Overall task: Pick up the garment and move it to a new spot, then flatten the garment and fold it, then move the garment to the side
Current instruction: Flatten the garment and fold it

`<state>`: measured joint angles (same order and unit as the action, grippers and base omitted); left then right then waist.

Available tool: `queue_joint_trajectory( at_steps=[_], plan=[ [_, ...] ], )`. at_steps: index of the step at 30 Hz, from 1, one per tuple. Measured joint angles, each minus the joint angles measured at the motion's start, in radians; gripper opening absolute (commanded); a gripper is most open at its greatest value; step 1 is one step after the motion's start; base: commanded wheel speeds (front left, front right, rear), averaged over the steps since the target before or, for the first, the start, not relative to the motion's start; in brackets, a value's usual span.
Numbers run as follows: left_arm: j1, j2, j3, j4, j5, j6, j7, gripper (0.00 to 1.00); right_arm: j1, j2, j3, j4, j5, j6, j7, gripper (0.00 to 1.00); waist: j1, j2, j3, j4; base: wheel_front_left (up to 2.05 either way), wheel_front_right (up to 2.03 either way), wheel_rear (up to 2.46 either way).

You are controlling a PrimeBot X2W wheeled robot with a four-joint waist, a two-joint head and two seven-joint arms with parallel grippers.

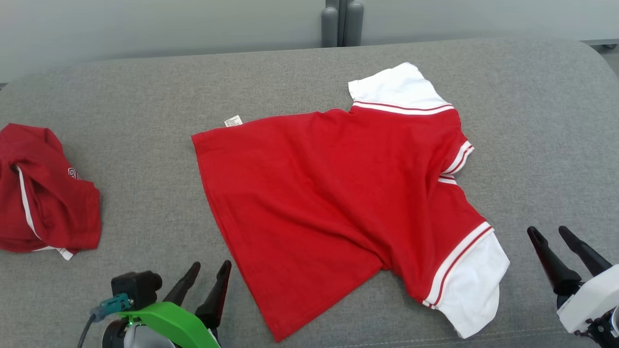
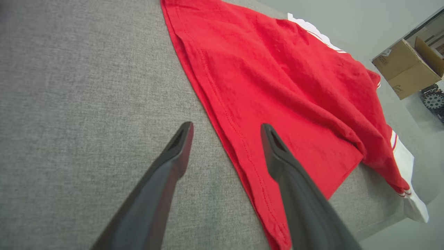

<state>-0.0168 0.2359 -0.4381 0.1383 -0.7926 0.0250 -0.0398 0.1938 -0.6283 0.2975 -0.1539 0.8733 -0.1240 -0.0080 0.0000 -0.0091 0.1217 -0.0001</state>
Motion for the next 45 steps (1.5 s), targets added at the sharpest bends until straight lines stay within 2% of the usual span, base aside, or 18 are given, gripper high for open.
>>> queue_joint_trajectory(
  at_steps=[7, 12, 17, 27, 36, 45],
  plan=[
    [0.020, -0.010, -0.052, -0.023, -0.016, -0.004, 0.068, 1.00, 0.042, 0.025, -0.024, 0.062, 0.041, -0.001, 0.000, 1.00, 0.0000, 0.0000, 0.009, 0.002, 0.00, 0.00, 0.00],
    [0.035, -0.031, -0.088, -0.041, -0.046, -0.005, 0.126, 1.00, 0.043, 0.060, -0.017, 0.080, 0.060, -0.001, 0.002, 1.00, 0.0000, 0.0000, 0.016, 0.004, 0.00, 0.00, 0.00],
    [0.064, -0.035, -0.115, -0.043, -0.087, -0.003, 0.201, 1.00, 0.047, 0.066, 0.004, 0.122, 0.072, -0.001, 0.026, 1.00, 0.0000, 0.0000, 0.027, 0.007, 0.00, 0.00, 0.00],
    [0.086, -0.069, -0.087, -0.046, -0.189, 0.030, 0.277, 1.00, 0.045, 0.087, 0.041, 0.141, 0.073, 0.000, 0.054, 1.00, 0.0000, 0.0000, 0.059, 0.012, 0.00, 0.00, 0.00],
    [0.086, -0.075, -0.068, -0.046, -0.195, 0.057, 0.308, 1.00, 0.027, 0.119, 0.070, 0.170, 0.095, 0.011, 0.081, 1.00, 0.0000, 0.0000, 0.067, 0.016, 0.00, 0.00, 0.00],
    [0.089, -0.102, -0.048, -0.037, -0.273, 0.071, 0.368, 1.00, -0.016, 0.140, 0.085, 0.199, 0.103, 0.015, 0.103, 1.00, 0.0000, 0.0000, 0.072, 0.013, 0.00, 0.00, 0.00]
  ],
)
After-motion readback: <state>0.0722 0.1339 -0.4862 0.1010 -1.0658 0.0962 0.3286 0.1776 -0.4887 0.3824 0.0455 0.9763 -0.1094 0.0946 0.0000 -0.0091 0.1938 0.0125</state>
